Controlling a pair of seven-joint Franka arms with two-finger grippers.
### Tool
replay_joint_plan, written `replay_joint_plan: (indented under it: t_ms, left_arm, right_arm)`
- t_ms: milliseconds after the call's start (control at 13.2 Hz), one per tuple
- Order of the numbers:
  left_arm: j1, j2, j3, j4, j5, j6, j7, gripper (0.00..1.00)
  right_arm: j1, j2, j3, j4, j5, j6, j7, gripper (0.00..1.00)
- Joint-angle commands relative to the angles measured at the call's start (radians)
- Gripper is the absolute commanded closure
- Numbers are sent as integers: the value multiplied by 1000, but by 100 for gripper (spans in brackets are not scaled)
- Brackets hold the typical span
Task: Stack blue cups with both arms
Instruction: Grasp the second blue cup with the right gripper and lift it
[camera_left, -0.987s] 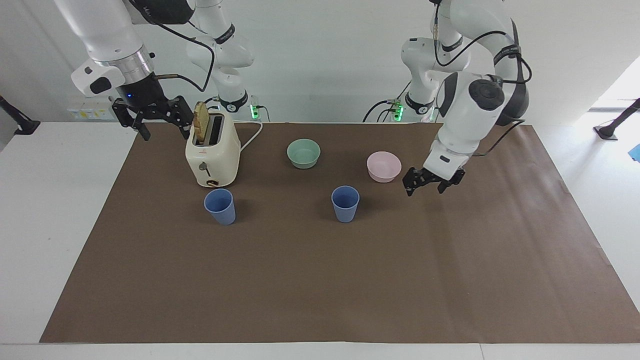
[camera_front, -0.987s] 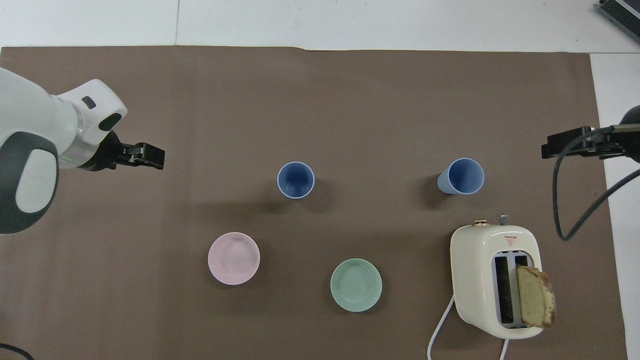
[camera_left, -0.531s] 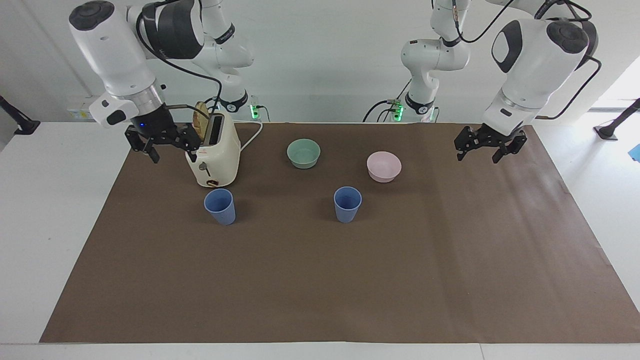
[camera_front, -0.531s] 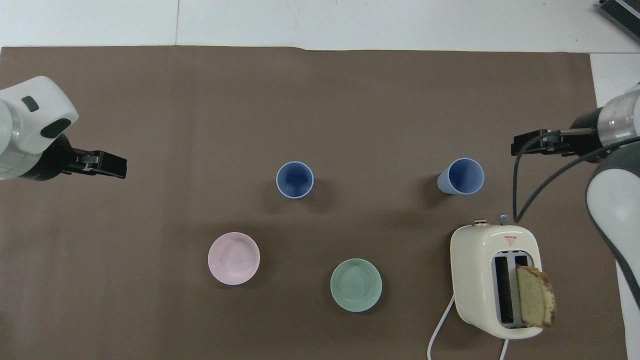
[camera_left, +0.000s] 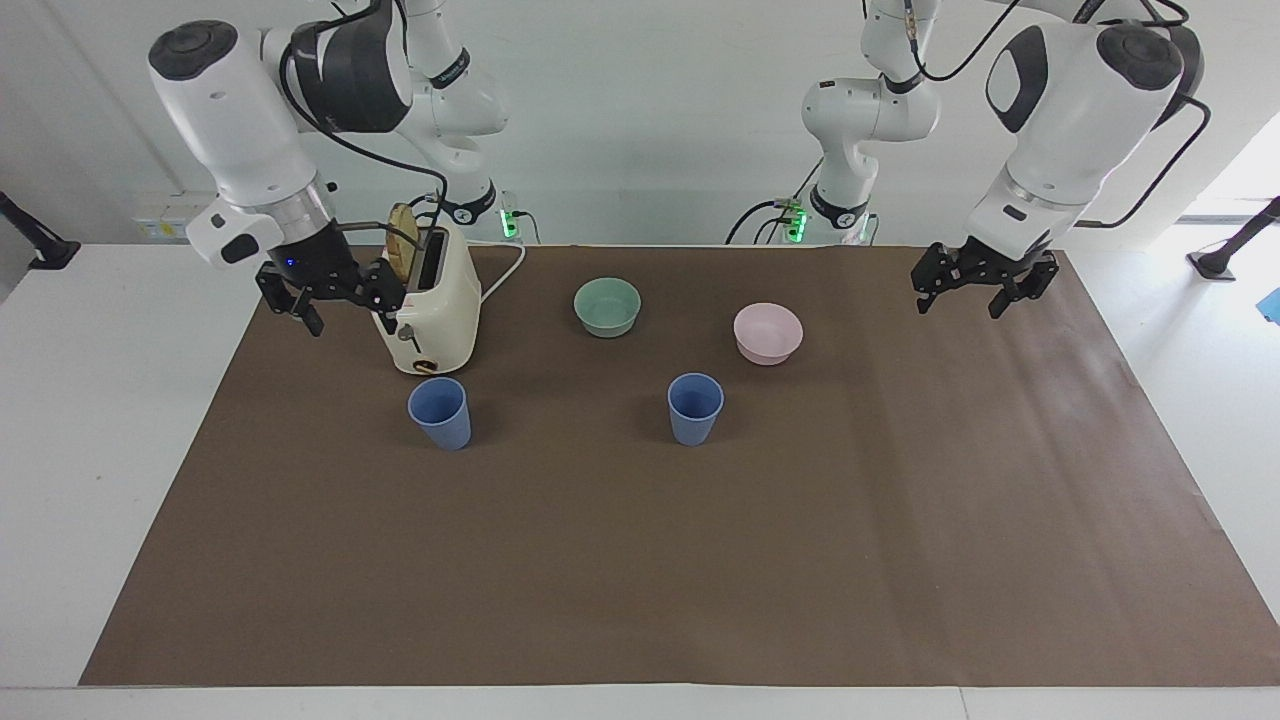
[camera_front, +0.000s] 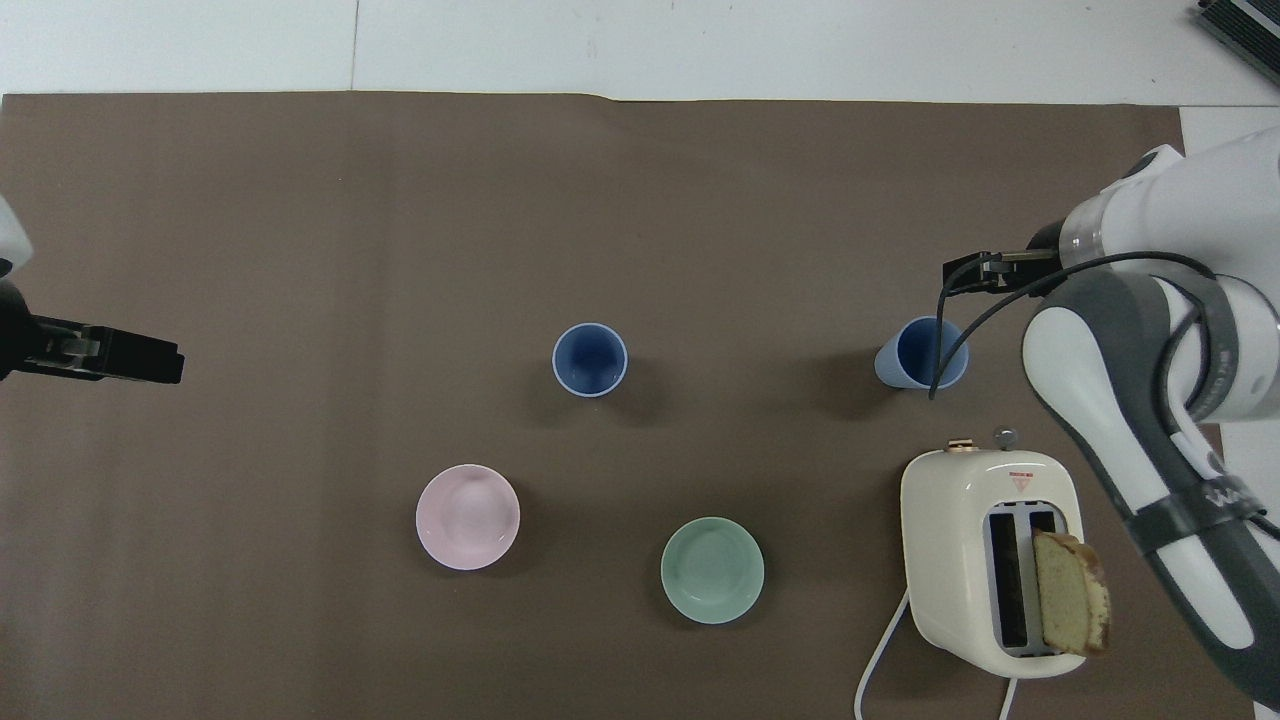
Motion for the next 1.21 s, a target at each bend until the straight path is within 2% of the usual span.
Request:
replay_joint_plan:
  t_ms: [0, 455, 1138]
  left_arm:
    - [19, 1, -3, 13, 10, -21, 6, 0]
    - [50, -11, -1, -9, 10, -13, 17, 0]
    - [53, -9, -10, -7, 10, -4, 14, 0]
  right_arm:
    - [22, -3, -1, -70, 7, 75, 2, 0]
    - [27, -4, -1, -138, 7, 87, -1, 0]
    - [15, -10, -1, -133, 5, 54, -8, 0]
